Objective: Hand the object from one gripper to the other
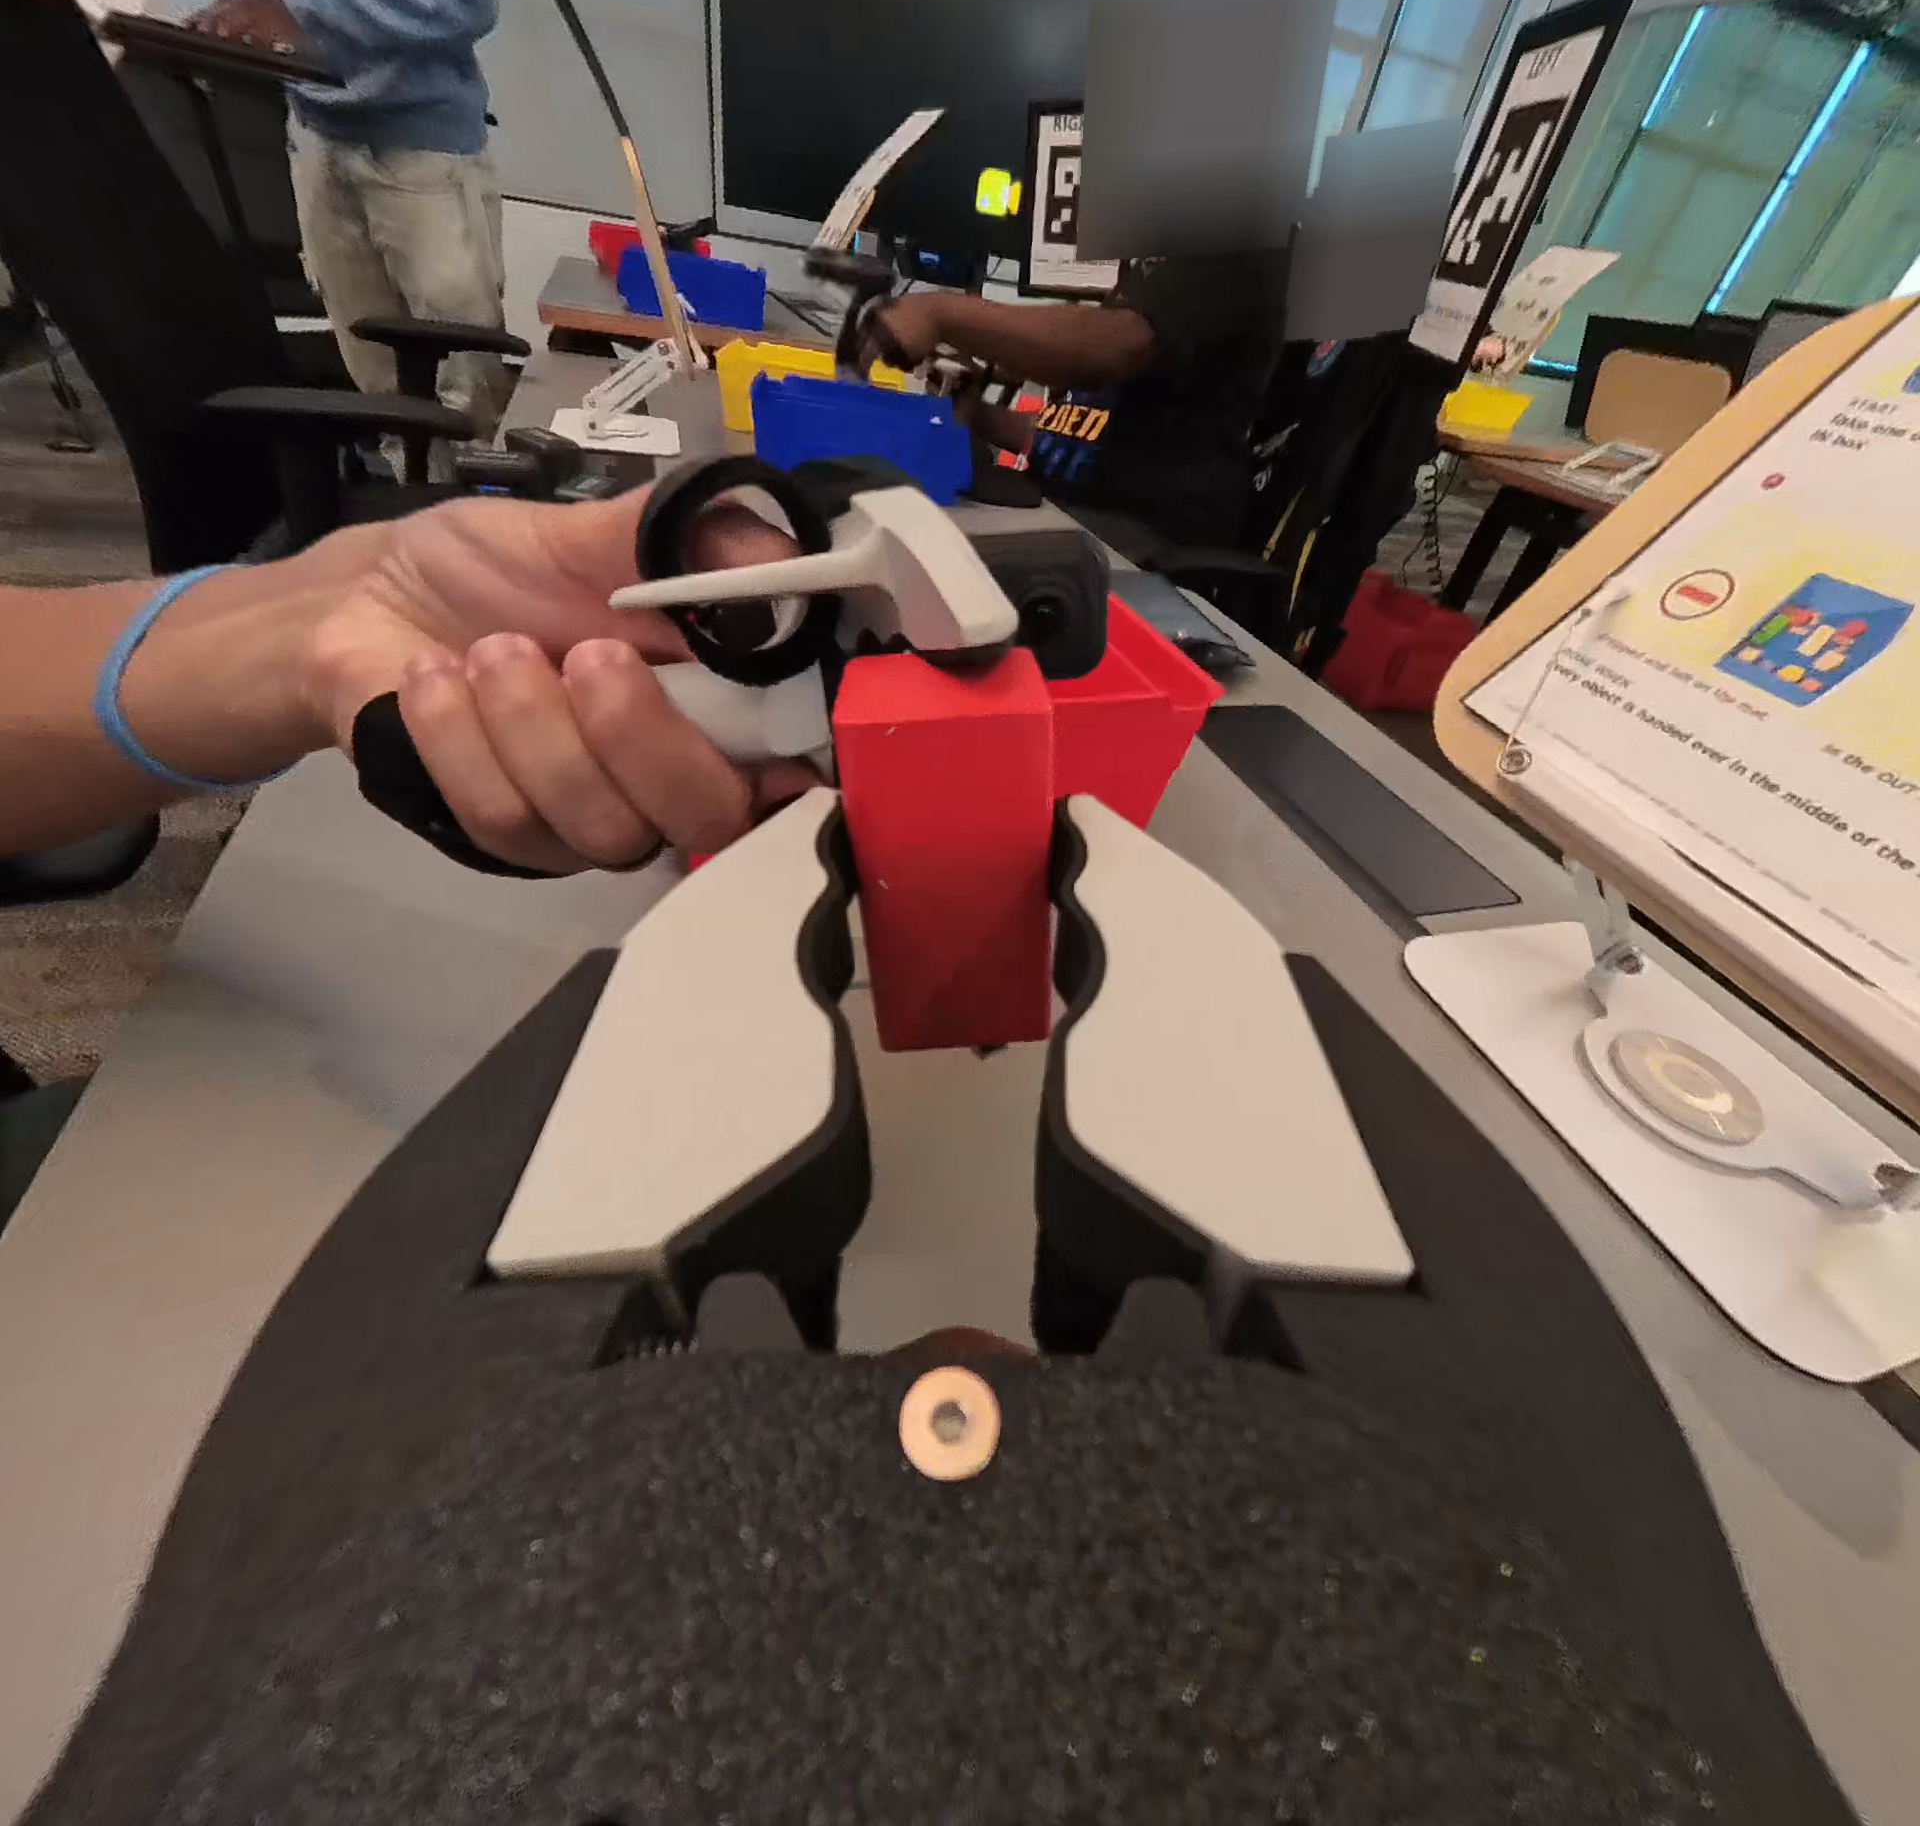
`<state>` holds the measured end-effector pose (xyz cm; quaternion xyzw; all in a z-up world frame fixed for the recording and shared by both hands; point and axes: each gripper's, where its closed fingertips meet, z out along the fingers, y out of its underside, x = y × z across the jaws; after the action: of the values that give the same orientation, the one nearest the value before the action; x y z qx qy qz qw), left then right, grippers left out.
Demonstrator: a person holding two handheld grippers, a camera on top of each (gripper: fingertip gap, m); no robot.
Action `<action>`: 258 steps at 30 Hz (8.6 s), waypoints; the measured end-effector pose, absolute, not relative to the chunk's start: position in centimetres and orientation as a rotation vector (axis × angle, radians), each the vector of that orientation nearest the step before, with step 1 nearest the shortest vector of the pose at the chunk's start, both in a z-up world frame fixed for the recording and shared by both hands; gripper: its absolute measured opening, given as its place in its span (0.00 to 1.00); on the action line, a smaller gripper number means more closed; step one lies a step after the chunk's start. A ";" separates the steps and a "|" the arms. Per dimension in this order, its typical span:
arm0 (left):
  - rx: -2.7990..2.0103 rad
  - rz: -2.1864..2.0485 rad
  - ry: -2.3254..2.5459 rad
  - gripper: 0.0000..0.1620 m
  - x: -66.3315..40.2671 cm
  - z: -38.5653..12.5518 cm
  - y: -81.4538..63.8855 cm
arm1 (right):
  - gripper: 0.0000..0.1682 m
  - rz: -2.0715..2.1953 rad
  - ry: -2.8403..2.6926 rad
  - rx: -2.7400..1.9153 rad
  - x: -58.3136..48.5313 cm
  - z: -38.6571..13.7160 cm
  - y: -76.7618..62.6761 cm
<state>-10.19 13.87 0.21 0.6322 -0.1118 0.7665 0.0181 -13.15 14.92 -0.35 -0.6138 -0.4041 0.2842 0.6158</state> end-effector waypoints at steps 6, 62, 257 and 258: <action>2.012 2.384 -0.526 0.47 -11.2 1.5 13.3 | 0.21 0.697 -0.944 -1.433 -12.8 0.6 14.3; 3.805 0.056 -1.021 0.41 -42.6 -1.7 29.0 | 0.35 0.564 -0.163 -1.907 6.6 -2.4 9.5; 2.195 2.287 -0.586 0.52 -11.8 0.6 12.8 | 0.18 0.602 -1.046 -1.330 -10.5 1.8 12.9; 2.243 2.314 -0.587 0.52 -12.6 0.9 13.4 | 0.18 0.581 -1.017 -1.338 -9.4 2.6 13.1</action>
<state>-12.56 13.38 0.90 0.6833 -0.1788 0.7048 -0.0669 -9.39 13.12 2.56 -0.5841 -0.4442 0.2539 0.6302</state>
